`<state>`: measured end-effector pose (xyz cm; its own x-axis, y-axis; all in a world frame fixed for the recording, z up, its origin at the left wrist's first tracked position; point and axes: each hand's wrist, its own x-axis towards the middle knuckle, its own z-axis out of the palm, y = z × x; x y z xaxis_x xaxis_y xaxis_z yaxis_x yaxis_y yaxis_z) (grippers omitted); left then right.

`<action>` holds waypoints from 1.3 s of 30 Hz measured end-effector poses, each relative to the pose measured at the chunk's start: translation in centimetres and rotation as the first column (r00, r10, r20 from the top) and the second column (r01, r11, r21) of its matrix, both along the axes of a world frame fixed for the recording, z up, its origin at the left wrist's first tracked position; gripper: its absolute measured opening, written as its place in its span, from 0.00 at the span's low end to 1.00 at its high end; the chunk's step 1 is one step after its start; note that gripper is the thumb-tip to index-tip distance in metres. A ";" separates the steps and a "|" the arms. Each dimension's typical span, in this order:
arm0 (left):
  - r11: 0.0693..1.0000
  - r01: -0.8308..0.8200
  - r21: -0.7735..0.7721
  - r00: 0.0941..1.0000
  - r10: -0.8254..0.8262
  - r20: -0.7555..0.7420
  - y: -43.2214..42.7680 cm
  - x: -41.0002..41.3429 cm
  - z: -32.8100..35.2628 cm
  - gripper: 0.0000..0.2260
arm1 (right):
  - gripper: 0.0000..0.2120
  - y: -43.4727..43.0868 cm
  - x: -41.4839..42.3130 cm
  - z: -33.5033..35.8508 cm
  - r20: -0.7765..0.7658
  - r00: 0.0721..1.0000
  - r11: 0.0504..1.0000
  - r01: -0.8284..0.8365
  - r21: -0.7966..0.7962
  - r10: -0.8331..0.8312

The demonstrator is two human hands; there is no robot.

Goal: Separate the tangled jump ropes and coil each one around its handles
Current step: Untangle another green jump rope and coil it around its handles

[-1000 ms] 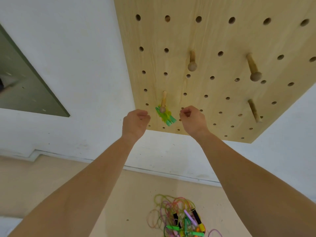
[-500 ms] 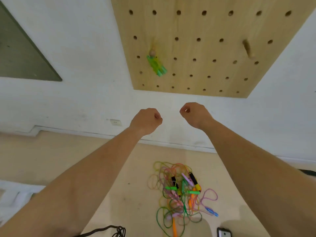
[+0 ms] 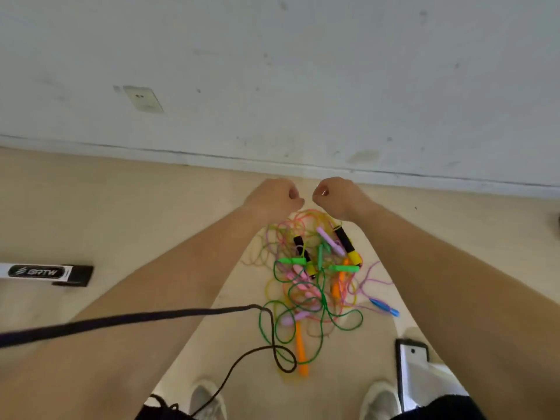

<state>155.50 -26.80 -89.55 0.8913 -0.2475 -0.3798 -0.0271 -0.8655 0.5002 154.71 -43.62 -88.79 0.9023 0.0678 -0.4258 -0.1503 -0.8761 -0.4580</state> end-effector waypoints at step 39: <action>0.968 0.140 0.208 0.985 -0.157 0.067 -3.5 -6.3 -39.7 0.18 | 0.15 -5.9 -13.5 -36.6 -0.113 0.971 0.969 0.222 0.107 -0.210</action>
<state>149.17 -30.28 -129.22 0.8809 -0.3048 -0.3621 -0.1966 -0.9316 0.3058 141.20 -49.55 -125.38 0.8541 -0.0687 -0.5156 -0.3803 -0.7587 -0.5290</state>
